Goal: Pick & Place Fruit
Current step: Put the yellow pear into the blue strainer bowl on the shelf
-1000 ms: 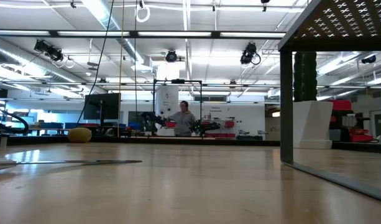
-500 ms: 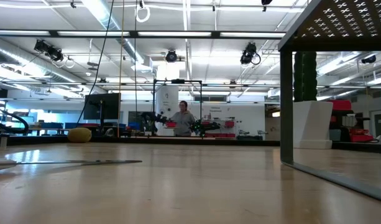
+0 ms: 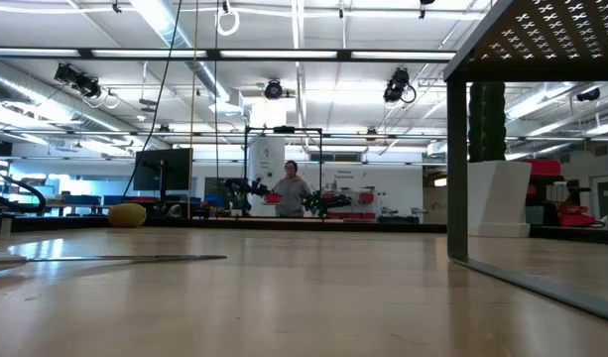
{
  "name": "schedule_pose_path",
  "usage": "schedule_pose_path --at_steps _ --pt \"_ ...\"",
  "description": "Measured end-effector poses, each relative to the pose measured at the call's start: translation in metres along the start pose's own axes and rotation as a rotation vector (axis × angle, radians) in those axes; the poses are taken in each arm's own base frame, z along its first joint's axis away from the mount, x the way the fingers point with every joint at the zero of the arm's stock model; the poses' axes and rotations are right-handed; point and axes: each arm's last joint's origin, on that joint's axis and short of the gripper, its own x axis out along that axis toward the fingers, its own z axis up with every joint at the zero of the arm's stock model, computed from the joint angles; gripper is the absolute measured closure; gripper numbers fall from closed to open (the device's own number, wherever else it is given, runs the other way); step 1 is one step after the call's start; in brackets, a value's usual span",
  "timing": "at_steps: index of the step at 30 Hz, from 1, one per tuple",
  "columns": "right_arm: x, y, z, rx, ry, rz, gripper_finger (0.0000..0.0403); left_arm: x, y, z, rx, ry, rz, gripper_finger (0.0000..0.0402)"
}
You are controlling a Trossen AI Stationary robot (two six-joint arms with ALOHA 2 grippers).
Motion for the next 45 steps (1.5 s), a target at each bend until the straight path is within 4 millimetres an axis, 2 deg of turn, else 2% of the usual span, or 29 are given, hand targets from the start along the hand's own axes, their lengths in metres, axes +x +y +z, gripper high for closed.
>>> schedule_pose_path --at_steps 10,17,28,34,39,45 --pt "-0.014 0.001 0.005 -0.003 -0.01 0.042 0.0269 0.0 0.004 -0.001 -0.052 0.032 0.037 0.0154" --pt "-0.036 0.01 0.005 -0.032 0.028 0.221 0.0269 -0.002 0.009 0.004 -0.159 0.01 0.091 0.0154" --pt "-0.096 0.023 0.008 -0.048 0.065 0.434 0.0269 -0.011 0.013 0.013 -0.278 0.017 0.168 0.0154" --pt "-0.124 0.028 0.01 0.017 0.053 0.602 0.0268 -0.009 0.014 0.01 -0.431 0.028 0.185 0.0154" --pt "-0.13 0.039 0.005 0.023 0.123 0.692 0.0267 -0.005 0.015 0.007 -0.51 0.024 0.18 0.0155" --pt "-0.135 0.059 0.002 0.008 0.163 0.785 0.0267 -0.001 0.015 -0.002 -0.565 0.121 0.227 0.0155"
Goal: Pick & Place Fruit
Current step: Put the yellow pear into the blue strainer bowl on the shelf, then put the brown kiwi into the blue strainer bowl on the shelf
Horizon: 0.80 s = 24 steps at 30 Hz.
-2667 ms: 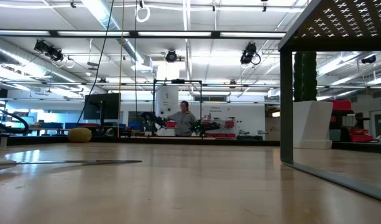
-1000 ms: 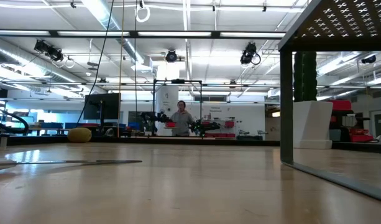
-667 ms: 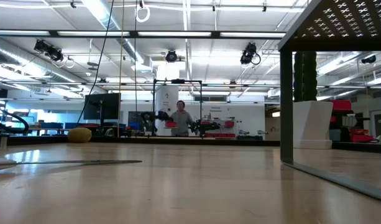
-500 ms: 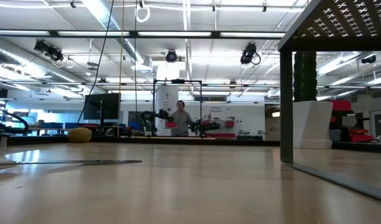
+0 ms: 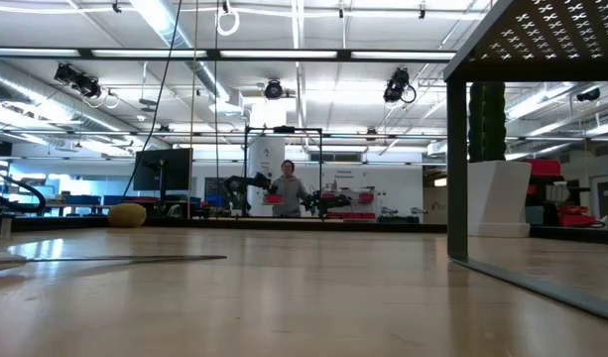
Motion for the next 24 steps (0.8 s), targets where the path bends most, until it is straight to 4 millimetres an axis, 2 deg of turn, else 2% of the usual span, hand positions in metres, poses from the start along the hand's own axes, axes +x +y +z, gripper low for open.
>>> schedule_pose_path --at_steps 3,7,11,14,17,21,24 --pt "0.004 0.008 -0.001 -0.016 0.017 0.038 0.0257 0.0 0.001 -0.003 -0.038 0.055 0.07 0.0155" --pt "0.007 0.013 -0.002 -0.003 0.03 0.05 0.0216 0.001 0.005 -0.006 -0.102 0.113 0.162 0.0155" --pt "0.01 0.015 -0.003 0.005 0.042 0.033 0.016 0.007 0.015 -0.013 -0.188 0.118 0.053 0.0155" --pt "0.01 0.015 -0.003 0.005 0.044 0.032 0.0125 0.019 0.02 -0.028 -0.238 0.18 -0.023 0.0155" --pt "0.011 0.015 -0.002 0.004 0.034 0.028 0.0105 0.031 0.028 -0.047 -0.26 0.284 -0.004 0.0155" --pt "0.011 0.013 0.0 -0.028 0.01 -0.029 0.0099 0.04 0.04 -0.074 -0.263 0.454 0.058 0.0155" --pt "0.01 0.01 0.003 -0.121 -0.021 -0.147 0.0098 0.042 0.05 -0.093 -0.26 0.571 0.126 0.0155"
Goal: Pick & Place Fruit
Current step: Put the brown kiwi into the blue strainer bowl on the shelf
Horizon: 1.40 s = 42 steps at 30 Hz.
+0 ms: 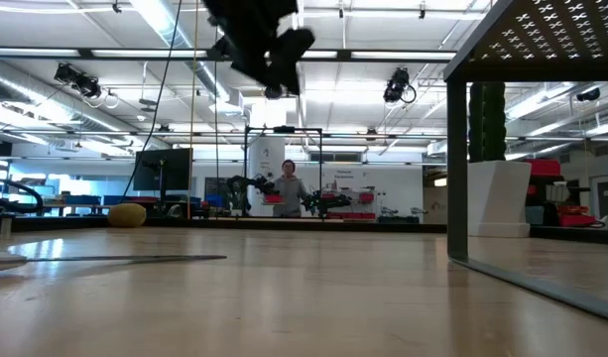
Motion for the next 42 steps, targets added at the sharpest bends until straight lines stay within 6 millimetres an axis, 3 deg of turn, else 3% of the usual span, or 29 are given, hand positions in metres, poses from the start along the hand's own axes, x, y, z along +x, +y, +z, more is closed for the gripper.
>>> schedule_pose_path --at_steps 6,13,20,26,30,37,42 --pt "-0.002 -0.011 0.012 -0.093 -0.079 -0.361 0.0098 0.021 0.015 -0.037 0.048 0.063 0.121 0.0155" --pt "-0.003 -0.018 0.015 -0.122 -0.085 -0.468 0.0098 0.04 0.053 -0.079 -0.148 -0.015 -0.044 0.0155" --pt "-0.003 -0.034 0.019 -0.17 -0.094 -0.558 0.0098 0.025 0.103 -0.111 -0.536 -0.019 -0.019 0.0155" --pt "-0.005 -0.052 0.022 -0.162 -0.115 -0.653 0.0098 0.011 0.122 -0.137 -0.591 0.04 0.2 0.0155" --pt "0.001 -0.059 0.016 -0.105 -0.081 -0.622 0.0098 0.01 0.129 -0.147 -0.581 0.051 0.348 0.0155" --pt "0.015 -0.061 0.01 -0.087 -0.029 -0.581 0.0098 0.017 0.141 -0.149 -0.616 0.052 0.444 0.0155" --pt "0.026 -0.061 0.007 -0.097 0.007 -0.574 0.0098 0.033 0.151 -0.156 -0.647 0.101 0.529 0.0155"
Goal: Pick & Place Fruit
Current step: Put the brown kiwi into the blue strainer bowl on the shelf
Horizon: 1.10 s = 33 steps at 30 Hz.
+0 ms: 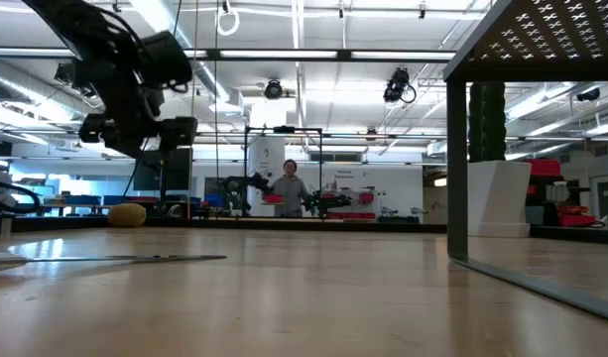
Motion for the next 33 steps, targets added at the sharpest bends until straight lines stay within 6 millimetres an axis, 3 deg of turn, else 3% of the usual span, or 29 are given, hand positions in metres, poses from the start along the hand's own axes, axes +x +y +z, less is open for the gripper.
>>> schedule_pose_path --at_steps 10,16,24,33 --pt "0.003 0.002 -0.001 0.012 0.013 0.002 0.0098 0.037 0.006 -0.012 0.072 0.133 0.13 0.0155" --pt "0.003 0.003 -0.003 0.025 0.025 0.006 0.0098 0.047 0.016 -0.02 0.108 0.103 0.195 0.0155" --pt "0.003 0.003 -0.003 0.024 0.033 0.008 0.0098 0.063 0.028 -0.031 0.031 0.102 0.092 0.0154" --pt "0.003 0.003 -0.003 0.024 0.034 0.008 0.0098 0.071 0.042 -0.034 0.008 0.098 0.148 0.0154"
